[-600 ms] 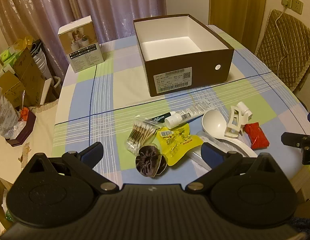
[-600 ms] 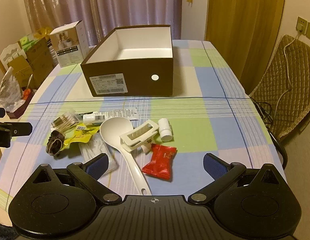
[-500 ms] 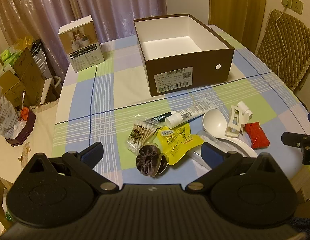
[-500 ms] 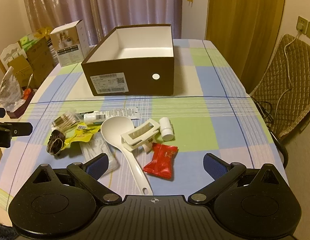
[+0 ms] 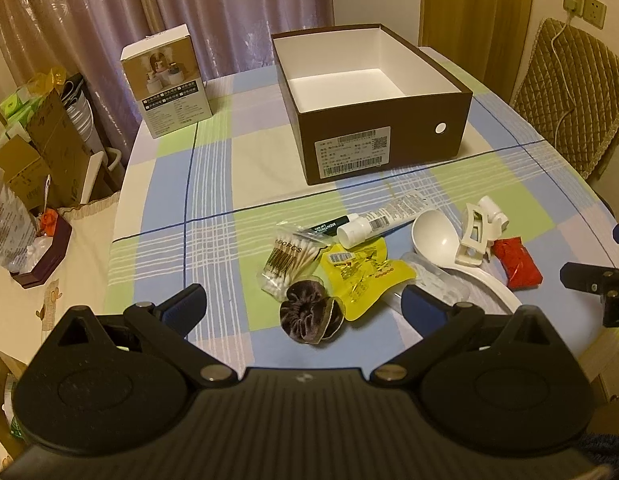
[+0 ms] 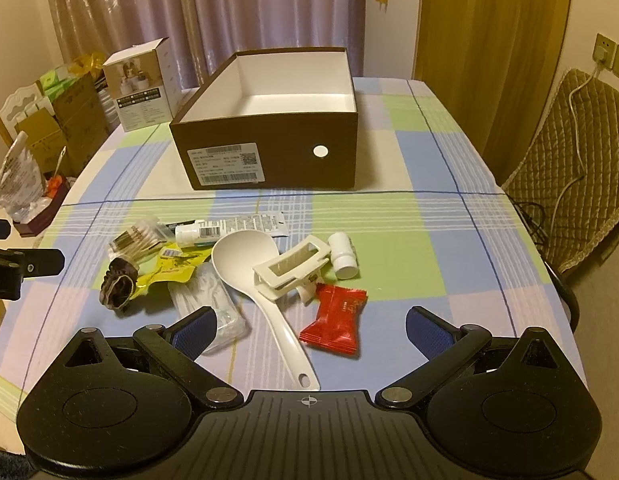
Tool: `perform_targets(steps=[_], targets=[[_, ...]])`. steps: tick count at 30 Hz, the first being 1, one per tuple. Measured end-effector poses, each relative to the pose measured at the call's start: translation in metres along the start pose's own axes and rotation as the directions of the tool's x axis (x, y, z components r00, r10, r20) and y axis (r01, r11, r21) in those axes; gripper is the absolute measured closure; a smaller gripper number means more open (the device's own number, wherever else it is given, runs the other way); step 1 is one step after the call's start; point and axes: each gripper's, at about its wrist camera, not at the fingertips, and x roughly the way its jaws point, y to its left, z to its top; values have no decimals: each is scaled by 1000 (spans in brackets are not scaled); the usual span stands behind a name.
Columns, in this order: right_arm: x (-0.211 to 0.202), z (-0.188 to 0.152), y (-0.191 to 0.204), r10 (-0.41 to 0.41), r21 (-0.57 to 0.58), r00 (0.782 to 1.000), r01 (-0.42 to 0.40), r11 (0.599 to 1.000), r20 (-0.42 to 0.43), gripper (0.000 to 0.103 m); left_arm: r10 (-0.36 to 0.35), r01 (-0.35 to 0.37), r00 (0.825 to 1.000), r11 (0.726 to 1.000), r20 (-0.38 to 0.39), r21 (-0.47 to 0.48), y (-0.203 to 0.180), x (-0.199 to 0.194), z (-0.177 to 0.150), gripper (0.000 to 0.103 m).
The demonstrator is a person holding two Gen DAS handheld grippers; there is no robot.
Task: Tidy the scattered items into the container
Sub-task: 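Move both tools toward the scattered items on the table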
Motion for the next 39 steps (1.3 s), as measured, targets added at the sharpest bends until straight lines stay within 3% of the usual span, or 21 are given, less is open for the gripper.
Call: perform_targets(steps=[19, 27, 39], targets=[[0, -16, 0, 6, 49, 1000, -6, 999, -4, 0, -37, 36, 999, 999, -28, -26, 17, 5, -16, 1], [13, -28, -18, -6, 105, 997, 13, 994, -73, 0, -101, 97, 992, 994, -80, -49, 16, 19, -24, 1], [40, -20, -28, 16, 93, 997, -9, 996, -80, 0, -52, 52, 997, 999, -53, -3, 16, 27, -30, 1]])
